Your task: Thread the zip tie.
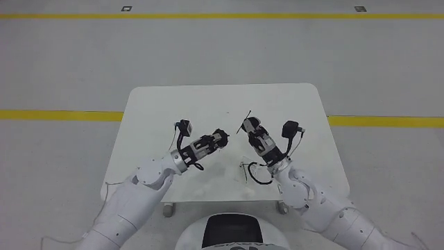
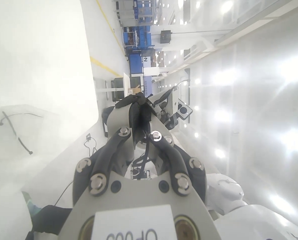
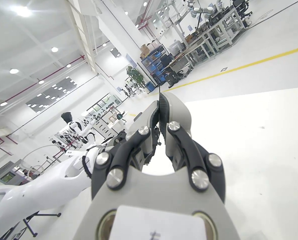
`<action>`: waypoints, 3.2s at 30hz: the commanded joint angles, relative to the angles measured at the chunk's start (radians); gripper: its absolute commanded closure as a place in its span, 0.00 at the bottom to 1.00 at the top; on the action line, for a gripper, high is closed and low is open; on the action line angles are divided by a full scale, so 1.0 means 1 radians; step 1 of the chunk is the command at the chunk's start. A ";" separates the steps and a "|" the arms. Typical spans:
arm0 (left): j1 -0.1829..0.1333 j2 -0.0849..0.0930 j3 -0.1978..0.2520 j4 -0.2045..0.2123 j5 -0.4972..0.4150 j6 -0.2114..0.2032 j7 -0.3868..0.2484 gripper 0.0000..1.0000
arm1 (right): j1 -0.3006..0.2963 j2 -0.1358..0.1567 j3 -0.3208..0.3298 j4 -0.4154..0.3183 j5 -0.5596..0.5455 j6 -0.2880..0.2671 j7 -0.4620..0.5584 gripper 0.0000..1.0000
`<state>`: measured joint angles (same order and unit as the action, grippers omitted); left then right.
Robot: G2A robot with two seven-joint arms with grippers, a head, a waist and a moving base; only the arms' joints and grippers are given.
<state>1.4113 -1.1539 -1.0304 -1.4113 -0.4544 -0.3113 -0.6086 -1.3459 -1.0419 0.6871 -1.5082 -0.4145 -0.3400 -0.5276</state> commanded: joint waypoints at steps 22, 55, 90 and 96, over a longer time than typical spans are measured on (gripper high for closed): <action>0.000 0.000 0.001 -0.002 0.000 -0.002 -0.003 1.00 | -0.019 -0.016 0.021 0.005 -0.026 0.000 0.026 1.00; 0.000 0.000 0.001 -0.002 0.000 -0.002 -0.003 1.00 | -0.044 -0.042 0.060 -0.009 -0.043 0.000 0.071 1.00; 0.000 0.000 0.001 -0.002 0.000 -0.002 -0.003 1.00 | -0.067 -0.071 0.099 -0.016 -0.057 0.000 0.108 1.00; 0.000 0.000 0.001 -0.002 0.000 -0.002 -0.003 1.00 | -0.067 -0.071 0.099 -0.016 -0.057 0.000 0.108 1.00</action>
<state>1.4110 -1.1538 -1.0298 -1.4128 -0.4543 -0.3135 -0.6112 -1.4131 -1.1128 0.7865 -1.5244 -0.4719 -0.3400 -0.4192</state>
